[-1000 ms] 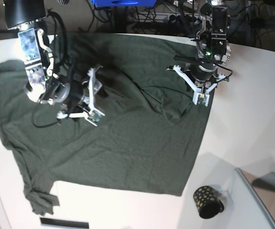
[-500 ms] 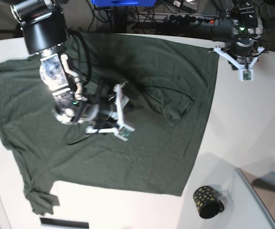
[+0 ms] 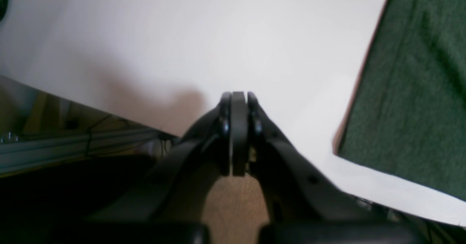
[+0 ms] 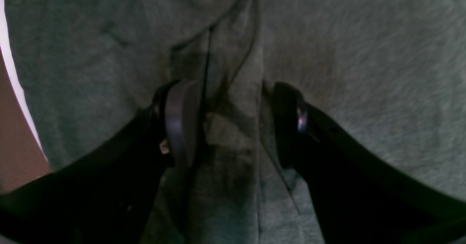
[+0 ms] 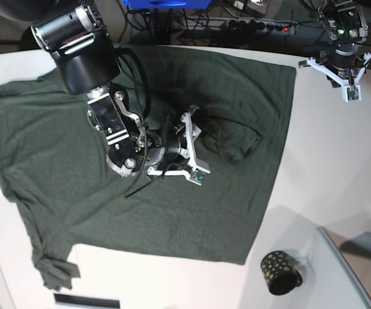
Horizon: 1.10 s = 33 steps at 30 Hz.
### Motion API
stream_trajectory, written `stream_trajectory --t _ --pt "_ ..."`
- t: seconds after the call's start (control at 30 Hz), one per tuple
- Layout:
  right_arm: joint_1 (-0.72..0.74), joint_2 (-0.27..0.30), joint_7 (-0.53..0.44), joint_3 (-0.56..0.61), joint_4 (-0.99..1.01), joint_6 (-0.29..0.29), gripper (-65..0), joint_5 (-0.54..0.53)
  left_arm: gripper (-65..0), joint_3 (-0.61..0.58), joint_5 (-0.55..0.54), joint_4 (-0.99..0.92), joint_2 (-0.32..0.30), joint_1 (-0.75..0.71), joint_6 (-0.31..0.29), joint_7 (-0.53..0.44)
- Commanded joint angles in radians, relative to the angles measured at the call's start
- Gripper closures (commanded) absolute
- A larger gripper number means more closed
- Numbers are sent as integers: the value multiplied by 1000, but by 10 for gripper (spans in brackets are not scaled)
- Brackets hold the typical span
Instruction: Layout the t-shirt on the table in an organized manner, then fold the t-shirt properly
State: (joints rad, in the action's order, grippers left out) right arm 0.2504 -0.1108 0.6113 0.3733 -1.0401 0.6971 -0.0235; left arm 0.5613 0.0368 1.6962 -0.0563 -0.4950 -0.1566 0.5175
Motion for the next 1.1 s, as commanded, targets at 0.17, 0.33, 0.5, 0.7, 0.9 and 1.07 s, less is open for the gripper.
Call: stream_trajectory --t 0.17,0.33,0.5,0.7,0.9,1.07 --pt "31 -10 -80 0 53 1 -299 -14 0 1 -2 20 -10 0 7 -17" --pt "31 -10 -80 0 56 1 -203 -14 0 1 -2 20 -10 2 7 -17" --pt "31 -8 -75 2 57 1 -114 -14 0 1 -2 15 -10 2 7 -17" --pt "31 -8 -74 3 59 1 -51 -13 0 3 -2 12 -10 2 7 -17" --pt "30 -5 -74 45 50 1 -5 -14 0 4 -2 14 -10 0 7 -17" --pt "11 3 -46 43 -32 1 -3 -14 0 4 -2 14 -15 -3 7 -18"
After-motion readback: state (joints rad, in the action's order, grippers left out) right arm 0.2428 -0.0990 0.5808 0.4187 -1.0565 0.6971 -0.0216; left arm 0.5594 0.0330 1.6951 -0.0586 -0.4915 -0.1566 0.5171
